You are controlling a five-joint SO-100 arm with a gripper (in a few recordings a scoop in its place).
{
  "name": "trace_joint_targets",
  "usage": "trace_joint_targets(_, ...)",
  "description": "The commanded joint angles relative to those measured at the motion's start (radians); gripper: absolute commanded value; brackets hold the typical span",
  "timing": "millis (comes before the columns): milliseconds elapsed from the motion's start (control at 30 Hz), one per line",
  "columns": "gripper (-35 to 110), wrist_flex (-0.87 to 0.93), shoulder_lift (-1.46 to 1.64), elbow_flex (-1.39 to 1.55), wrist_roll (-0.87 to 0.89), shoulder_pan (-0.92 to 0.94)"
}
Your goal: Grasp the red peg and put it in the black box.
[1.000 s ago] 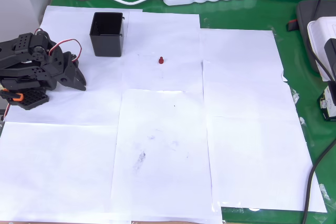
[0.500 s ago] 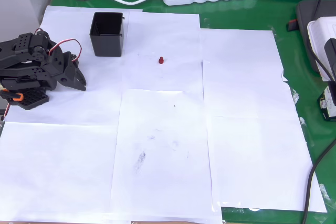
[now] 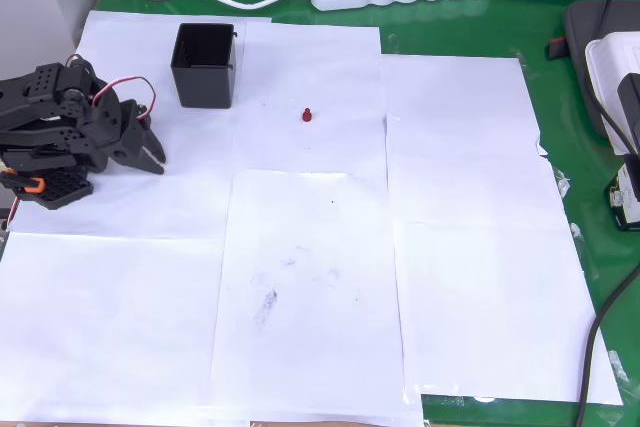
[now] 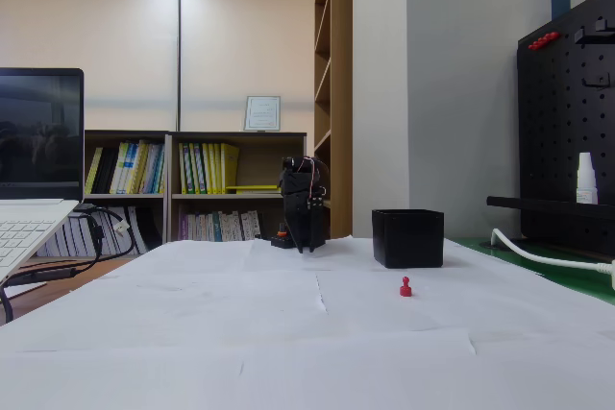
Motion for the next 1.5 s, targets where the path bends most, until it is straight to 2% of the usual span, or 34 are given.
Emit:
trace_joint_targets(0, 6, -0.086, 0.219, 0.114, -0.374, 0.086)
trace_joint_targets(67, 6, -0.183, 0.304, 0.213, -0.229, 0.083)
trace_joint_targets(200, 6, -0.318, 0.449, 0.407, -0.104, 0.035)
trace_joint_targets(300, 0, -0.319, 0.583, 0.595, -0.094, 0.011)
trace_joint_targets(433, 0, -0.319, 0.764, 0.811, -0.094, -0.017)
trace_joint_targets(667, 0, -0.357, 1.023, 1.045, -0.127, -0.074)
trace_joint_targets(867, 0, -0.609, 1.22, 1.014, -0.181, -0.1)
trace_joint_targets(1000, 0, -1.115, 1.358, 0.861, -0.169, -0.101)
trace_joint_targets(1100, 0, -1.094, 1.42, 0.919, -0.109, -0.097)
trace_joint_targets(1300, 0, -1.497, 1.52, 0.742, -0.092, -0.106)
trace_joint_targets(1467, 0, -1.652, 1.569, 0.664, -0.095, -0.112)
